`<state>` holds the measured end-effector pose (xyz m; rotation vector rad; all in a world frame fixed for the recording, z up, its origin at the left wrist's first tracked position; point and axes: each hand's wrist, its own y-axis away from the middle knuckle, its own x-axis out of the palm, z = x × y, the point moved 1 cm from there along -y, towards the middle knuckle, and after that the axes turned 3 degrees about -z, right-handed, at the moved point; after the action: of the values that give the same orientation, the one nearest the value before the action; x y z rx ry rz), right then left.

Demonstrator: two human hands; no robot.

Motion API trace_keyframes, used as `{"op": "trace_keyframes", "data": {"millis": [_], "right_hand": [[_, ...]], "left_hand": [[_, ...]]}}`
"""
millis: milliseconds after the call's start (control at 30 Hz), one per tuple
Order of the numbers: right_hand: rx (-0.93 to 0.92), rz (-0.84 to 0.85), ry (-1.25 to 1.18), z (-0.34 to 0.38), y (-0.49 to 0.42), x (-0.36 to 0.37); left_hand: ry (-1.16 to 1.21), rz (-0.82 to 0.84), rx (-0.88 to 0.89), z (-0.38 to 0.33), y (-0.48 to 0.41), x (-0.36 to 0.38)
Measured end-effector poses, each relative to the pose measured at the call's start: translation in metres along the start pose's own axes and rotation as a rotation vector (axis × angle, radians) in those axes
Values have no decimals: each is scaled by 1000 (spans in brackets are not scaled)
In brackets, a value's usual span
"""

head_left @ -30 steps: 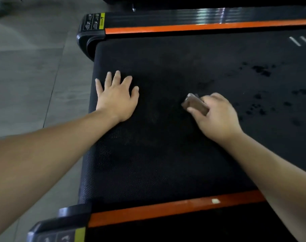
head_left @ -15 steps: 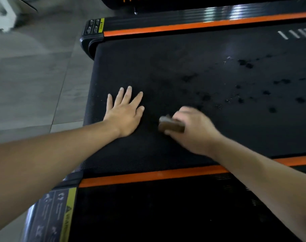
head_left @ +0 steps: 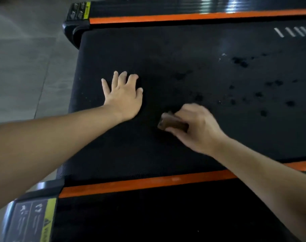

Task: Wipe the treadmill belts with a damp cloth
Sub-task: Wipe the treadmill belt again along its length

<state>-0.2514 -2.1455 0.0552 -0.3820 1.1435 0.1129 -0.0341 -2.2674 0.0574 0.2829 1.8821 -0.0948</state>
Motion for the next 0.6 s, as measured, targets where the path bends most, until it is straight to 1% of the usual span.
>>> {"op": "trace_keyframes", "data": {"millis": [33, 100, 133, 167, 200, 267, 300, 333, 367, 400, 467, 500, 533, 567, 600], "right_hand": [[78, -51, 63, -19, -16, -5], [358, -158, 164, -59, -45, -18], [473, -207, 160, -67, -53, -19], [492, -235, 152, -61, -57, -15], [442, -220, 128, -46, -57, -10], [267, -102, 10, -10, -49, 3], [192, -34, -23, -2, -42, 7], [144, -7, -19, -9, -45, 5], [147, -23, 13, -26, -56, 2], [215, -75, 63, -48, -74, -1], [461, -178, 150, -84, -107, -15], [555, -210, 165, -90, -116, -16], [544, -228, 172, -85, -119, -13], [454, -225, 164, -70, -116, -7], [329, -186, 118, -52, -110, 0]], "left_hand": [[0, 5, -11, 0, -9, 0], [-23, 17, -54, 2, -21, 4], [-45, 11, -73, 3, -24, 7], [-62, 0, -81, 3, -25, 10], [-64, -11, -82, 2, -25, 12], [-42, -40, -80, 2, -24, 13], [-32, -54, -78, 1, -21, 14], [-37, -64, -74, 0, -18, 14], [-57, -68, -69, 0, -19, 15], [-87, -67, -66, -1, -20, 16], [-108, -62, -92, -9, -21, 20], [-106, -73, -106, -14, -22, 22], [-107, -90, -111, -17, -25, 25], [-107, -105, -115, -19, -26, 27], [-104, -120, -119, -19, -26, 29]]}}
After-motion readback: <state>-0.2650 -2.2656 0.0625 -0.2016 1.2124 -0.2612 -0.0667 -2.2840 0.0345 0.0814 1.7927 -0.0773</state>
